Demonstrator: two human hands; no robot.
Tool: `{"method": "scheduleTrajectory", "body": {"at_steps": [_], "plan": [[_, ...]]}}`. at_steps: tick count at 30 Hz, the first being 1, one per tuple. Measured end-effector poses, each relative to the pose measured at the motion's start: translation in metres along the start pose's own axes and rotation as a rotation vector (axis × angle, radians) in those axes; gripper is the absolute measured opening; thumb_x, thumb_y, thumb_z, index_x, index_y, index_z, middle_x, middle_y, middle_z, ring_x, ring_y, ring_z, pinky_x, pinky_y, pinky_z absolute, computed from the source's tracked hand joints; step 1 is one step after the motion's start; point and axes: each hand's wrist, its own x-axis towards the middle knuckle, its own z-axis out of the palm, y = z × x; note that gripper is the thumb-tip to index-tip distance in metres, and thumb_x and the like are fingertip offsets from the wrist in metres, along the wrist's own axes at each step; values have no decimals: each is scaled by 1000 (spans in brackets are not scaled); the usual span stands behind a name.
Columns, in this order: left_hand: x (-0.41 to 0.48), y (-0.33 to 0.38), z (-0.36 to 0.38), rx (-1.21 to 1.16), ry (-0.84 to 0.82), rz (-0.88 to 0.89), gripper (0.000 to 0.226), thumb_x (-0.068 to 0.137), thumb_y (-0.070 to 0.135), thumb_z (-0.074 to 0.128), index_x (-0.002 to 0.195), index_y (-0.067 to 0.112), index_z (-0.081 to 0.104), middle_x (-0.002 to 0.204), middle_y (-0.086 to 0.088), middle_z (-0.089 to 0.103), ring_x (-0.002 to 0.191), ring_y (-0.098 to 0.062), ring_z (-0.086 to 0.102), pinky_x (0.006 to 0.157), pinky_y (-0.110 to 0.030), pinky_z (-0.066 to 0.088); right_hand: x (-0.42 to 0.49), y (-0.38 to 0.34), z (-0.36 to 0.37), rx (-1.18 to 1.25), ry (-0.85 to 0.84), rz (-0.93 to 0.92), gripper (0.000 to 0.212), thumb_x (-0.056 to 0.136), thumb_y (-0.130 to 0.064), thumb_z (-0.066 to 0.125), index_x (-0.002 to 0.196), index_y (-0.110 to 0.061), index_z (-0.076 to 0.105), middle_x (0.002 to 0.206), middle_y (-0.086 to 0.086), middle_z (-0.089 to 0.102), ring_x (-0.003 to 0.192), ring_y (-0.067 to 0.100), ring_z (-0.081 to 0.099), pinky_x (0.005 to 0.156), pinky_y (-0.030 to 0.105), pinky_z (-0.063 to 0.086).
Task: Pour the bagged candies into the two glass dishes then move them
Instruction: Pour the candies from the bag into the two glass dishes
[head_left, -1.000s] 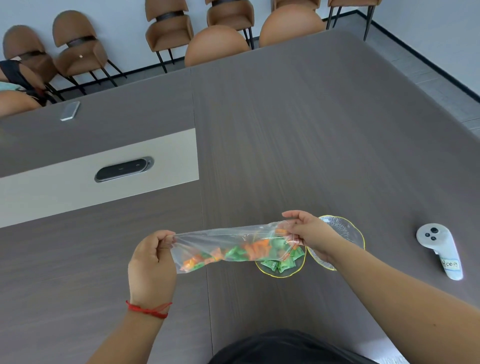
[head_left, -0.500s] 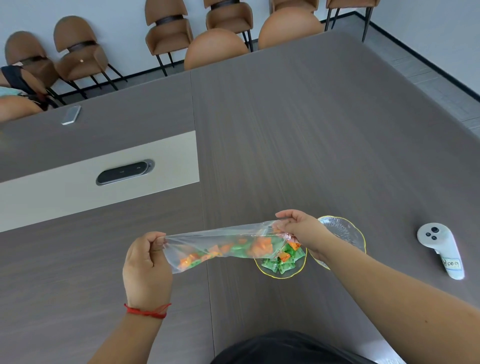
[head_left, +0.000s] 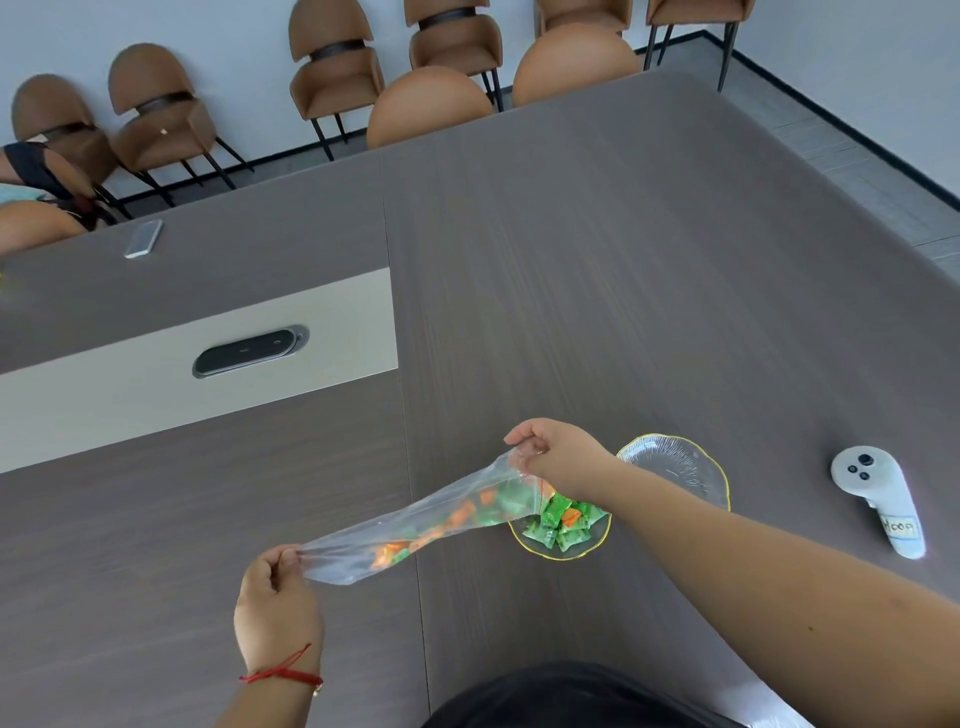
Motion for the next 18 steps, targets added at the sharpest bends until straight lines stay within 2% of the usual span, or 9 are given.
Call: {"method": "scheduleTrajectory", "body": {"at_steps": [5,10,12,14,16,18], "plan": [[6,-18,-8,-2,26,-35,18,94,26,44,92,17,61,94,-14,67,86,-35,61,74,-36,41,-5,-18,-2,-27,-37,-52,34,87,-6,52,118,-19,60,100,1,73,71,-2,58,53,7,36],[-2,4,-8,-100,31,40,18,94,23,45,89,20,61,92,-7,66,85,-30,62,77,-36,45,-18,-20,-22,-3,30,-104,34,85,-6,53,113,-23,61,88,-8,72,65,-9,59,52,4,39],[-7,21,-2,-133,4,85,22,95,24,44,79,29,58,93,-5,67,85,-28,63,80,-40,49,-25,-15,-37,46,82,-116,30,84,-9,58,109,-26,62,90,-4,74,70,-4,63,62,11,44],[-10,36,7,-181,-51,122,23,95,24,44,78,27,59,94,-4,68,89,-26,65,82,-42,51,-34,-6,-55,116,138,-115,25,85,-12,63,107,-25,63,93,0,75,78,5,67,73,22,48],[-12,51,20,-213,-110,153,21,95,21,44,82,22,61,92,-2,68,91,-23,65,84,-39,51,-43,7,-74,186,192,-106,24,86,-12,66,107,-24,63,93,-1,75,78,4,69,78,21,47],[-16,69,37,-209,-178,207,20,94,21,46,82,24,61,88,1,68,90,-21,65,85,-38,51,-52,25,-92,258,252,-83,24,85,-13,68,106,-24,64,90,-2,73,78,6,71,82,23,47]]}}
